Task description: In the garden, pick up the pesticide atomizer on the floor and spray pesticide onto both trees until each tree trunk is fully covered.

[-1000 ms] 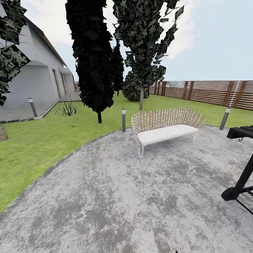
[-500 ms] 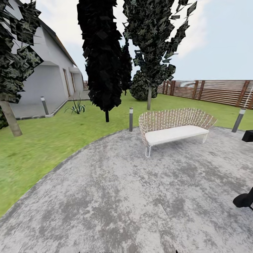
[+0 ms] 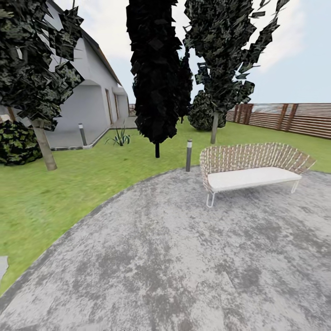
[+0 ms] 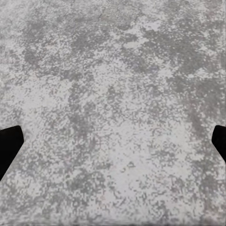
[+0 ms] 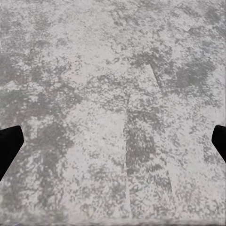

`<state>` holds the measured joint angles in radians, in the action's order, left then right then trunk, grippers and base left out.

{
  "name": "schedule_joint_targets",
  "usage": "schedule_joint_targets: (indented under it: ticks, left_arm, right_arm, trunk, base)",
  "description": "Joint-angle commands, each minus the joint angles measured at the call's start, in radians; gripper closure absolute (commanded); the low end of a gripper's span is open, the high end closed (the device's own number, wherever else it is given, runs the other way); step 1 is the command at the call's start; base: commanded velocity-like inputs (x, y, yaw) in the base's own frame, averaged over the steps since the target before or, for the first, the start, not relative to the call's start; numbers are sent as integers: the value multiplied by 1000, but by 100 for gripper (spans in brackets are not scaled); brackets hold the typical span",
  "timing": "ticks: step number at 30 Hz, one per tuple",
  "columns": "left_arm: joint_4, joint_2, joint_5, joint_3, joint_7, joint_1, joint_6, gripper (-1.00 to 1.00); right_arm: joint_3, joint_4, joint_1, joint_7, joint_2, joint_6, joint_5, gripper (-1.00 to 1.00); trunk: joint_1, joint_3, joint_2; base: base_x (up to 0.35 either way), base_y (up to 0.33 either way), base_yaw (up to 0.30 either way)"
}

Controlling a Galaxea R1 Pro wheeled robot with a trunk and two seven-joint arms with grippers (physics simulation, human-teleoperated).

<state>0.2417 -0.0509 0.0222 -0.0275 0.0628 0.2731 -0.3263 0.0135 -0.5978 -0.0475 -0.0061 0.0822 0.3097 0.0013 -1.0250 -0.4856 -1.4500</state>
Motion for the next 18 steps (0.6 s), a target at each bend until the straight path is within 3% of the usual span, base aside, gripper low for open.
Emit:
schedule_joint_targets:
  ticks: [1,18]
  left_arm:
    - [-1,2,-1,-1,0,0,0,-100]
    - [-2,5,1,-2,0,0,0,-100]
  right_arm:
    - [0,11,0,0,-1,0,0,-100]
    - [2,15,0,0,-1,0,0,-100]
  trunk:
    - [0,-1,0]
    - [0,-12,0]
  base:
    - [0,0,267]
    - [0,0,267]
